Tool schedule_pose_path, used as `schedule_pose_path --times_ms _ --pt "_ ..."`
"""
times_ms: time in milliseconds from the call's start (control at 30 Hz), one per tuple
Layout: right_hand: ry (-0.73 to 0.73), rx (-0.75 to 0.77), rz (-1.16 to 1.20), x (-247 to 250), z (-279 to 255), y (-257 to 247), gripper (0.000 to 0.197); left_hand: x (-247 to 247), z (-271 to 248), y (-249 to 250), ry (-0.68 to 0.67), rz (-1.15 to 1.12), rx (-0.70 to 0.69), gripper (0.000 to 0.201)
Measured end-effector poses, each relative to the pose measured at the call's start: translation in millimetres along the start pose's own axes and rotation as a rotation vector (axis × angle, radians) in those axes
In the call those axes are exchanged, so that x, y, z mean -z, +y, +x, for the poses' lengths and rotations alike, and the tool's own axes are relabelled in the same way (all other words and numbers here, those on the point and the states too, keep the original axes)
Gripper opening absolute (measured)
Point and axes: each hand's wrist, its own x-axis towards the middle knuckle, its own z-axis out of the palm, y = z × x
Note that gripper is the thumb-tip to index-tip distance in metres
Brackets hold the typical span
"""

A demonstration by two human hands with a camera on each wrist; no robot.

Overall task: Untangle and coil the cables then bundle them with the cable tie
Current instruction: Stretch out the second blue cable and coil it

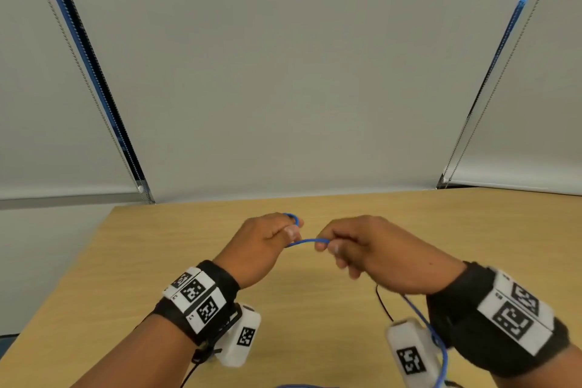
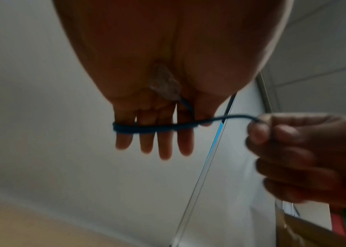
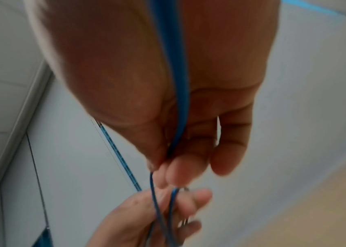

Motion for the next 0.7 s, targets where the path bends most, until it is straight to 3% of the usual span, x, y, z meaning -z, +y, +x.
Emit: schedule_pose_path --times_ms 133,267,367,533,700 --pt "0.288 0.076 -0.19 15 11 9 0.02 -4 -4 14 -0.245 -0.298 0.035 0.038" --pt "0.413 0.088 -0.024 2 21 24 0.018 -8 -8 28 -0.349 -0.689 0.05 0.037" --pt "0.36 0.103 0.185 -15 23 35 0.019 -4 -9 35 -0.276 -0.98 0.044 0.036" --pt "0.281 0.106 0.327 -55 20 41 0.021 -3 -4 38 -0.113 -1.237 0.034 0.035" --pt "0.192 -0.024 0.396 -74 24 36 0.022 -8 1 33 0.142 -1.252 0.021 0.032"
